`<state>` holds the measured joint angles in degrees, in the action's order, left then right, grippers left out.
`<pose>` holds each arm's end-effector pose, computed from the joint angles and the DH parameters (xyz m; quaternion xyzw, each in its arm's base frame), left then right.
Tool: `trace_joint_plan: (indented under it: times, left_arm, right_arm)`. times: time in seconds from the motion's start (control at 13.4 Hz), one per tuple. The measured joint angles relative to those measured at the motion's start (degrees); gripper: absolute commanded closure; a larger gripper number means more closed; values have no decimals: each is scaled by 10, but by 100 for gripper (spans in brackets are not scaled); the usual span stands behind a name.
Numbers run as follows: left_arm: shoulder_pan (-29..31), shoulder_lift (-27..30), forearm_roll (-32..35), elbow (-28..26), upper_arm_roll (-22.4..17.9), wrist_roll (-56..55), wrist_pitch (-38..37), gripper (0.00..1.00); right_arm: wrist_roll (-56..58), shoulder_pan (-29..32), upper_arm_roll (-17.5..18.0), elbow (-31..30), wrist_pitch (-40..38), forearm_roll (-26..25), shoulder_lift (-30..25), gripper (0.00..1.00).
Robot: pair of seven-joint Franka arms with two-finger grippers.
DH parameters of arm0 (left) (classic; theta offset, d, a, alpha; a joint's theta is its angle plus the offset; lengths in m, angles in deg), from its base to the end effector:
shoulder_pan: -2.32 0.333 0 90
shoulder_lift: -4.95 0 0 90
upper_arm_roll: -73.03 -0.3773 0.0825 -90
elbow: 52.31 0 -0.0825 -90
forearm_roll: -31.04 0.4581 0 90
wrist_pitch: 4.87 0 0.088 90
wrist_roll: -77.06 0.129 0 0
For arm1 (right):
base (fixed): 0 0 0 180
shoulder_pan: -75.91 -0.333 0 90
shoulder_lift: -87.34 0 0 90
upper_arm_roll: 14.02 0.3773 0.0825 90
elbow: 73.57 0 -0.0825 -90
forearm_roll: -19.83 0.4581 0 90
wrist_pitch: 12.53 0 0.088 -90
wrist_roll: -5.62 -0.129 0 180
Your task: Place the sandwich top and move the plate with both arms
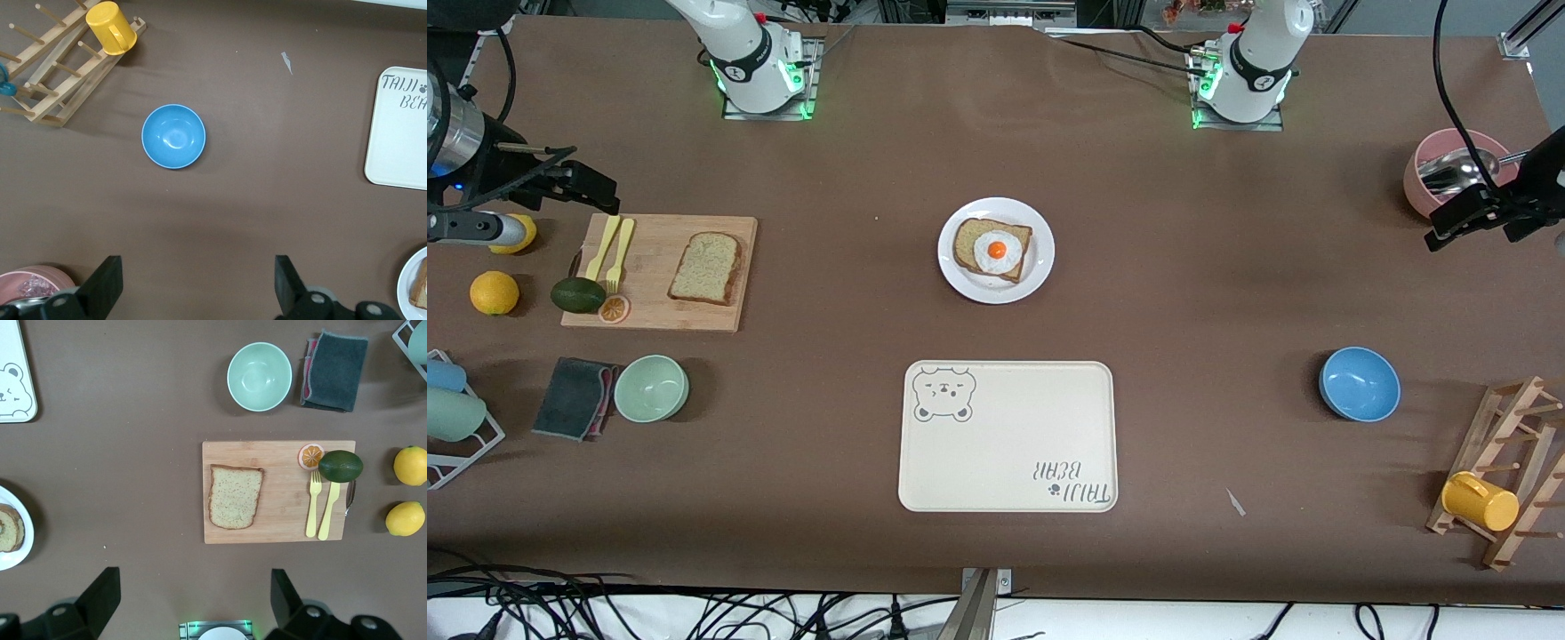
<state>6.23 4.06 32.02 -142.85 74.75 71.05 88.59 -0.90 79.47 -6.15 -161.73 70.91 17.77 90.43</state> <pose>0.6403 0.0268 0.6542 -0.9973 -0.0711 -0.0180 0.0077 0.6308 0.0402 0.6384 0.9974 -0.0199 -0.0662 0.0206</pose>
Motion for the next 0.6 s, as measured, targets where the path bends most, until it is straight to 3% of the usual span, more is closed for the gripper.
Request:
trace_joint_plan:
  times: [0.6]
  left_arm:
    - [0, 0, 0, 0, 0, 0, -1, 0]
  right_arm:
    - [0, 0, 0, -86, 53, -1, -55, 1]
